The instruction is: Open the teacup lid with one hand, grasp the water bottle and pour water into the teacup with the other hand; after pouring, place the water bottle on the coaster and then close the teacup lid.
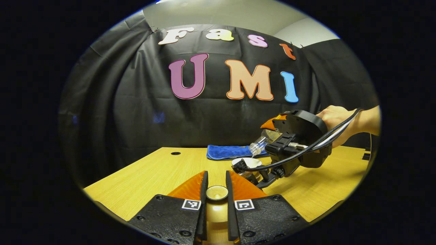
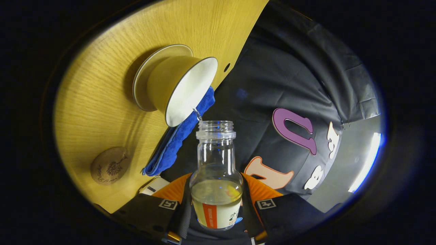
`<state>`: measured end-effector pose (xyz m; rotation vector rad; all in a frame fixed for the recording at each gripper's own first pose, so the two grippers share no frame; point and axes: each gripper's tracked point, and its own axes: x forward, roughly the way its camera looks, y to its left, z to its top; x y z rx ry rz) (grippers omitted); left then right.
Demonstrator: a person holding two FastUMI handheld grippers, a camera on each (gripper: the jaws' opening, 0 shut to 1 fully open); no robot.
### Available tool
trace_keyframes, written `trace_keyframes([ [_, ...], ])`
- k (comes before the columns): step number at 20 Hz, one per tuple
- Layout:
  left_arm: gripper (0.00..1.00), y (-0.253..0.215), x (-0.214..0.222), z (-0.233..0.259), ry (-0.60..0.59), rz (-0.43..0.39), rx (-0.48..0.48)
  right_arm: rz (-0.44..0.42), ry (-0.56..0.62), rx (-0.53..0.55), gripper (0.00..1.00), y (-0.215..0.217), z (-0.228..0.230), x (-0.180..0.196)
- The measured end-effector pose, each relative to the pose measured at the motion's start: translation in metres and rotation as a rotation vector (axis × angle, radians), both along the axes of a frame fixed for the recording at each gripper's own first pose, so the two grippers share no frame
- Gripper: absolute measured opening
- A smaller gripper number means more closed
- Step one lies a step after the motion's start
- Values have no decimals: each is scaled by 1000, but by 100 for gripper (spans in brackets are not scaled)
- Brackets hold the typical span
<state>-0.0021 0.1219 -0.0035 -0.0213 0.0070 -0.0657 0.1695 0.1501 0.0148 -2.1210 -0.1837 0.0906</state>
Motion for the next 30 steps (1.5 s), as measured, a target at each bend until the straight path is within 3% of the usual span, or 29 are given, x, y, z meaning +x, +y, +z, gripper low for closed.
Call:
trace_keyframes([
  [12,21,3,0,0,0,9,2,3,11,1,67,1,2,2],
  [15,21,4,1,0,-3,11,4,-41,98,119,69,-10,-3,9],
  [19,21,5,1,0,-3,15,4,-107,232,367,71,-12,-11,6],
  [21,21,5,1,0,-3,15,3,-138,318,544,71,-15,-15,-1],
  [25,21,5,2,-1,-2,15,3,-190,461,1040,67,-18,-4,-6],
  [30,21,7,2,0,-2,21,3,-206,487,1627,67,-48,13,5],
])
